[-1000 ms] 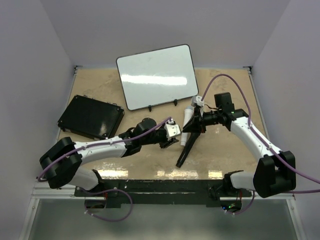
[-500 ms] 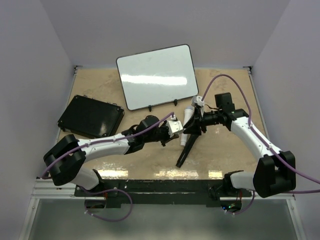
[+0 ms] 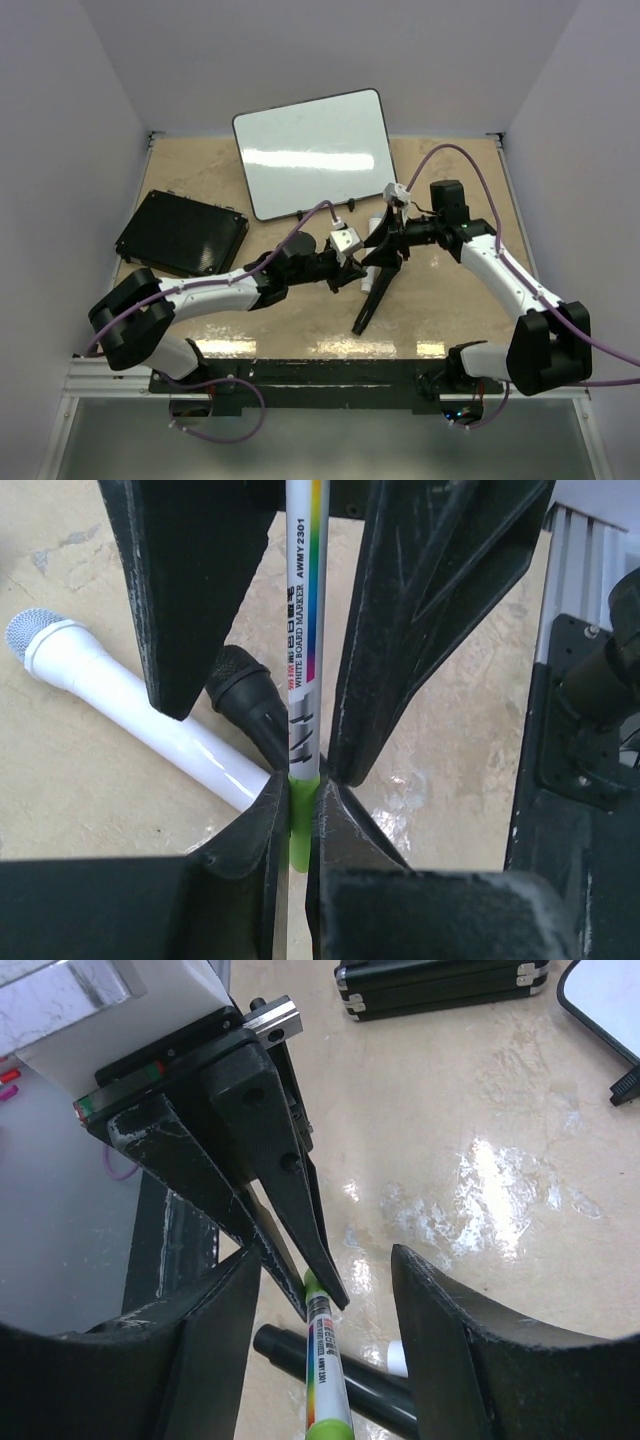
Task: Write a sentence on the whiteboard
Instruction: Pass from the right arm to the left, then open the pen cap from the whiteboard marker.
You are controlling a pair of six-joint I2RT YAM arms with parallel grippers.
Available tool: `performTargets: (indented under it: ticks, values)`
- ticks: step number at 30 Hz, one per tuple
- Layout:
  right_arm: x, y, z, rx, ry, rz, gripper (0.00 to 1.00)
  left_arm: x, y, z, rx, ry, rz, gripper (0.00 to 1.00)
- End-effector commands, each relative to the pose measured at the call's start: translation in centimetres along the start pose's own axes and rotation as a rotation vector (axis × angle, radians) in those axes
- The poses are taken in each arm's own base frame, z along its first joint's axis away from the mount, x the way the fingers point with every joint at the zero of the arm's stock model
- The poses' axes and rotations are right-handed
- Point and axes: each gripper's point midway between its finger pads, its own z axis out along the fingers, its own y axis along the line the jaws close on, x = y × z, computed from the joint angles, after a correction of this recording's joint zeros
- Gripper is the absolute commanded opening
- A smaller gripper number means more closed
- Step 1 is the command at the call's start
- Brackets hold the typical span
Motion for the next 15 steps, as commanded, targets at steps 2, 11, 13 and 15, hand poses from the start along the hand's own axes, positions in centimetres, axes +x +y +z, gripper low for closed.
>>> performTargets:
  ticks: [2, 11, 13, 15]
  values:
    - [-1.2, 0.7, 0.0, -0.026, -0.049, 0.006, 0.57, -1.9, -0.5, 0.3, 0.009, -0.086, -0.067, 0.00]
    - [-2.6, 0.5, -1.6, -0.041, -0.118, 0.050, 0.57, -1.7, -0.5, -0.2, 0.006, -0.107, -0.104, 0.00]
    - [-2.5, 0.5, -1.6, -0.037, -0.118, 0.038, 0.57, -1.6, -0.5, -0.2, 0.008, -0.107, -0.111, 0.00]
    - [-2.3, 0.4, -1.6, -0.039, -0.118, 0.039, 0.57, -1.8, -0.6, -0.2, 0.011, -0.113, -0.117, 0.00]
